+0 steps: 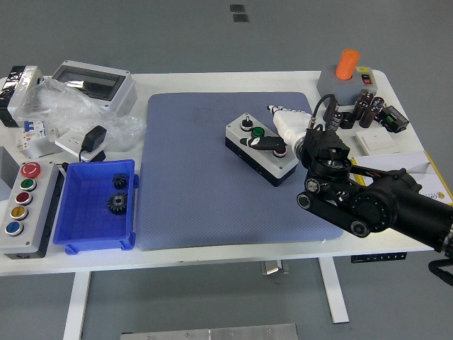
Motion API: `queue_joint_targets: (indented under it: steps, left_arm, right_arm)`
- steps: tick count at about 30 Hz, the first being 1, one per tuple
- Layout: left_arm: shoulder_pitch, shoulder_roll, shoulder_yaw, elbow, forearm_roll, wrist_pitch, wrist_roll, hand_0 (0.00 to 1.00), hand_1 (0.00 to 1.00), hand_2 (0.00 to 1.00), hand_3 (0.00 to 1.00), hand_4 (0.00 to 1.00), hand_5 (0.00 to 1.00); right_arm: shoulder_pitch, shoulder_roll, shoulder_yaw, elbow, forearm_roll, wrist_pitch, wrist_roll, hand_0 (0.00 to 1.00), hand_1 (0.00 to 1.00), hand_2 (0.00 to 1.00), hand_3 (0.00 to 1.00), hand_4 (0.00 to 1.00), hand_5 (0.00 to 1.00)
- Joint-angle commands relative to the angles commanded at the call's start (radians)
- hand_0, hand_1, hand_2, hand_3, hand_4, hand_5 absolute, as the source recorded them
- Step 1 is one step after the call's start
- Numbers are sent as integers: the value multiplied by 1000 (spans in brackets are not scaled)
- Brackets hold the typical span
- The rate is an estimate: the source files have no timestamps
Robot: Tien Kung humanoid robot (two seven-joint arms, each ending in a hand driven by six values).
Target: Pick up the button,place it on the desk,press the button,press the button
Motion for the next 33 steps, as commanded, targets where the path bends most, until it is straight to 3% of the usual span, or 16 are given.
queue_joint_targets:
  steps: [1, 2, 8, 9, 14, 15, 20, 21, 26, 27, 32, 33]
  left_arm:
    - [0, 0, 0, 0, 0, 0, 0, 640, 628, 584, 563, 428, 2]
    - [-1, 0, 0, 0, 0, 0, 0, 640, 630, 584, 563, 428, 2]
    - [-3, 1, -4, 0, 7, -1, 3, 640, 630, 584, 563, 428, 2]
    - [-3, 2, -4, 0, 7, -1, 3, 640, 629, 584, 563, 426, 2]
    - [-4, 3, -7, 0, 12, -1, 5, 640, 629, 584, 563, 426, 2]
    - [-4, 3, -8, 0, 13, -1, 6, 640, 629, 583, 562, 426, 2]
    - [-5, 4, -8, 0, 13, -1, 5, 640, 629, 583, 562, 426, 2]
    - [-6, 4, -8, 0, 13, -1, 5, 640, 630, 584, 563, 427, 2]
    - [-8, 5, -6, -1, 13, -1, 4, 640, 630, 584, 563, 427, 2]
    - [-8, 5, -6, -1, 14, -1, 4, 640, 630, 584, 563, 428, 2]
    - [-11, 5, -3, -1, 12, 1, 2, 640, 630, 584, 563, 428, 2]
    - [-11, 5, -2, -1, 12, 1, 2, 640, 630, 584, 564, 429, 2]
  right_arm:
    - [1, 2, -3, -2, 1, 1, 0, 914, 923, 998, 998, 998, 904]
    - [2, 3, -7, -4, 2, 2, 0, 777, 816, 887, 998, 998, 872]
    - [10, 23, -45, -30, 18, 14, 0, 777, 816, 887, 998, 998, 872]
    - [11, 26, -51, -38, 23, 15, 0, 640, 701, 808, 998, 998, 842]
    - [14, 36, -66, -59, 38, 15, 0, 640, 701, 808, 998, 998, 842]
    - [14, 38, -68, -62, 39, 14, 0, 495, 660, 787, 998, 998, 685]
    - [16, 45, -76, -70, 34, -6, 0, 495, 660, 787, 998, 998, 685]
    - [17, 46, -79, -71, 31, -11, 0, 389, 642, 772, 998, 998, 590]
    - [23, 57, -104, -83, 13, -42, 0, 389, 642, 772, 998, 998, 590]
    - [25, 60, -112, -85, 12, -48, 0, 275, 564, 710, 998, 978, 379]
    - [27, 74, -134, -102, -17, -79, 0, 275, 564, 710, 998, 978, 379]
    - [27, 75, -135, -103, -24, -82, 0, 195, 482, 577, 974, 931, 318]
